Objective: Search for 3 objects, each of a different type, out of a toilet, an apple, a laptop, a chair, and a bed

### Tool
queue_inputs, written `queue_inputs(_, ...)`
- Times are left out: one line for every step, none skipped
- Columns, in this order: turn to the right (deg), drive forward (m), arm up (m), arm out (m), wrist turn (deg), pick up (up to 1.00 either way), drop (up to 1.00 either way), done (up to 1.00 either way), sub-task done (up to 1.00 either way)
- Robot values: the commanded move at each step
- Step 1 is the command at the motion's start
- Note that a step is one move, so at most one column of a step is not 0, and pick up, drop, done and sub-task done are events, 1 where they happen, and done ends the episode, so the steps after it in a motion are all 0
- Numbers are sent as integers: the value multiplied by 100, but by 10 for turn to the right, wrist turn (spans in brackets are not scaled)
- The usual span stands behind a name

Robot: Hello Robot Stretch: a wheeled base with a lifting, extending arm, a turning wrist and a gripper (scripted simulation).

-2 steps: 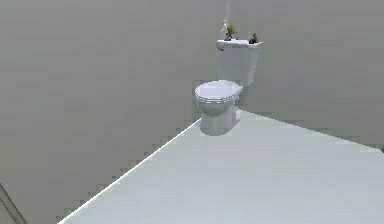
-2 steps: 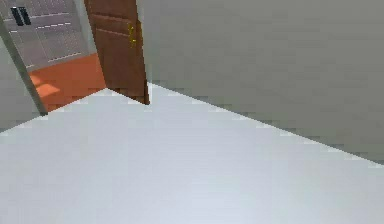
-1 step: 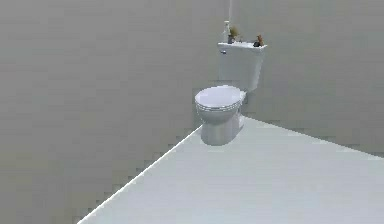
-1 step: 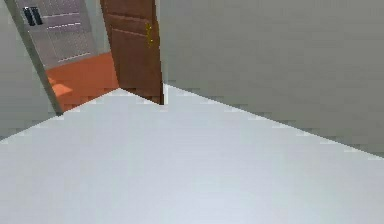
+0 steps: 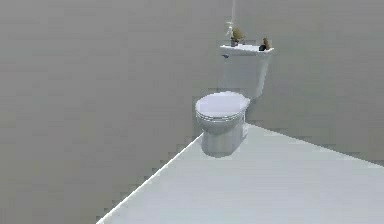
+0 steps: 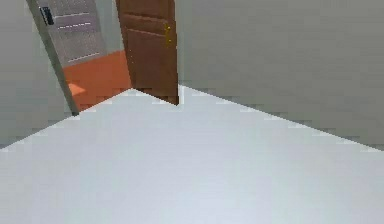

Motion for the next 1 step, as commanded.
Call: queue_inputs(210,0,0,0,0,0,0,0,0)
